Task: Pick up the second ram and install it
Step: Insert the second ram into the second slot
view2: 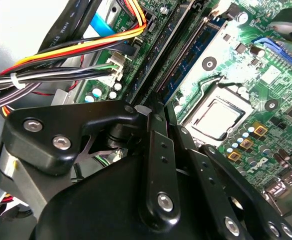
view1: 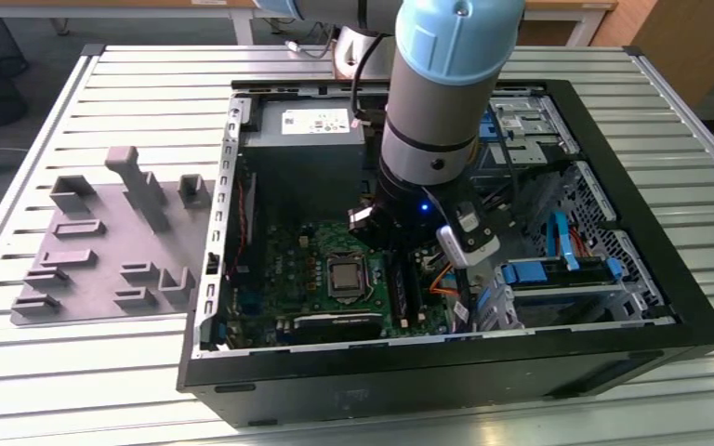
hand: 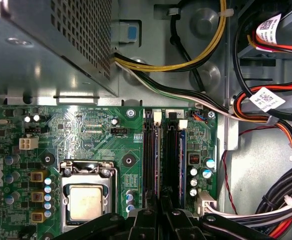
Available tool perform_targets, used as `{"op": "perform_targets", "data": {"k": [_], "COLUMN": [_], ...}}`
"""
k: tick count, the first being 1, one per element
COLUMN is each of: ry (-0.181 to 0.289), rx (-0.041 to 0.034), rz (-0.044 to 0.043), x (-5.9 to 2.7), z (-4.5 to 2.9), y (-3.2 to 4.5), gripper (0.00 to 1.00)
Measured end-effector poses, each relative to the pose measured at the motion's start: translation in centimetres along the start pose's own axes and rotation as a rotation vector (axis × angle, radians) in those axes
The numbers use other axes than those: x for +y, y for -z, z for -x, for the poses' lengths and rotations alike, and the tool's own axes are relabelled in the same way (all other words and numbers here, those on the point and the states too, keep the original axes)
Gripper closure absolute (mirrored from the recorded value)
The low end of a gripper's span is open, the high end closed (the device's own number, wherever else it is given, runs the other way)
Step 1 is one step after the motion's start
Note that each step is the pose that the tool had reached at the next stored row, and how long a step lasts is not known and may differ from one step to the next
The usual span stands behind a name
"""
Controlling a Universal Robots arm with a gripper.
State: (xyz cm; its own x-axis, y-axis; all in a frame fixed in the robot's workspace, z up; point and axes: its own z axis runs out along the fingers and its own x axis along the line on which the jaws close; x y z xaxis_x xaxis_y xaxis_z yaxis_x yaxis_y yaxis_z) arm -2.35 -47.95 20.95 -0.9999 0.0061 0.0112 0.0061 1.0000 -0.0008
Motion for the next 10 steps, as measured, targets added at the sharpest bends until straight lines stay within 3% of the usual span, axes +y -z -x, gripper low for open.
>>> {"op": "perform_targets", "data": {"k": [10], "ry": [0.0], "rx": [0.0], "rz": [0.0053], "x": [0.0], "z": [0.0], "y": [-0.03], "gripper": [0.86]}}
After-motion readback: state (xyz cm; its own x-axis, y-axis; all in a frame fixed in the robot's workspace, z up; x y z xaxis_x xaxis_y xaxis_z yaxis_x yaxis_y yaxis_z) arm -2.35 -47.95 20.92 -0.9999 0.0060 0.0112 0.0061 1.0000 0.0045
